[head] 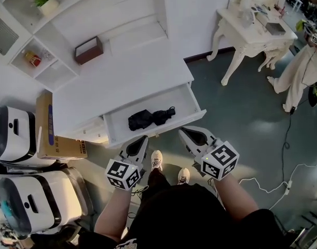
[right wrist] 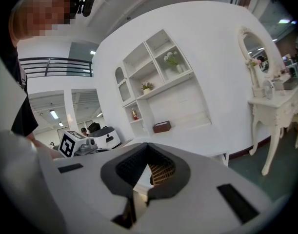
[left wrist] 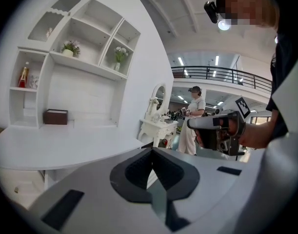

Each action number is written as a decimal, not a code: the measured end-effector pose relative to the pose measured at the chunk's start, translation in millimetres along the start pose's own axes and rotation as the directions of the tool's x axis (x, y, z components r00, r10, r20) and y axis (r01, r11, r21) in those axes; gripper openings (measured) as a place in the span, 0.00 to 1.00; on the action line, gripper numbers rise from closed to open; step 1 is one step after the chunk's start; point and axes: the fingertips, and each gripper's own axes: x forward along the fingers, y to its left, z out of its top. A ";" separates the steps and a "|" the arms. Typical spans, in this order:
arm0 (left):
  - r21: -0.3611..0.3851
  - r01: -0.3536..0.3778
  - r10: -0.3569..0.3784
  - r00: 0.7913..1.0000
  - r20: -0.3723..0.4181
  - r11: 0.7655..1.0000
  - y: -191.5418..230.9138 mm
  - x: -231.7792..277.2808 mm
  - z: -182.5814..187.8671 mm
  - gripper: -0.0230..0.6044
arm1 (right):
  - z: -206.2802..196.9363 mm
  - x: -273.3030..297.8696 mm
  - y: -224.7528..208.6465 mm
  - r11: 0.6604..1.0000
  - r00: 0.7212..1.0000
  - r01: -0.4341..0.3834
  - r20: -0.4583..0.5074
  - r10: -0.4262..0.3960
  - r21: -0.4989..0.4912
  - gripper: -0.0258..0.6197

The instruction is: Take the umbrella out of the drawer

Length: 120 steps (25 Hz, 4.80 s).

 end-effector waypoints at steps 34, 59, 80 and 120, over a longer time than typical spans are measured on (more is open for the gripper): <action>0.019 0.201 -0.185 0.931 -0.313 0.979 115.0 107.8 -76.7 0.04 | -30.5 88.1 -51.8 0.963 0.971 0.235 -0.076 -0.227 0.131 0.04; 0.123 0.368 -0.239 0.789 -0.566 0.922 143.9 168.2 -162.7 0.29 | -63.2 104.3 -78.4 0.902 0.930 0.368 -0.108 -0.352 0.225 0.04; 0.398 0.572 -0.085 0.639 -0.765 0.717 154.6 198.5 -221.3 0.40 | -87.2 106.2 -94.0 0.869 0.910 0.414 -0.145 -0.388 0.270 0.04; 0.337 0.696 -0.043 0.467 -0.883 0.635 159.0 222.4 -263.4 0.50 | -119.9 90.2 -82.6 0.851 0.904 0.426 -0.173 -0.390 0.307 0.04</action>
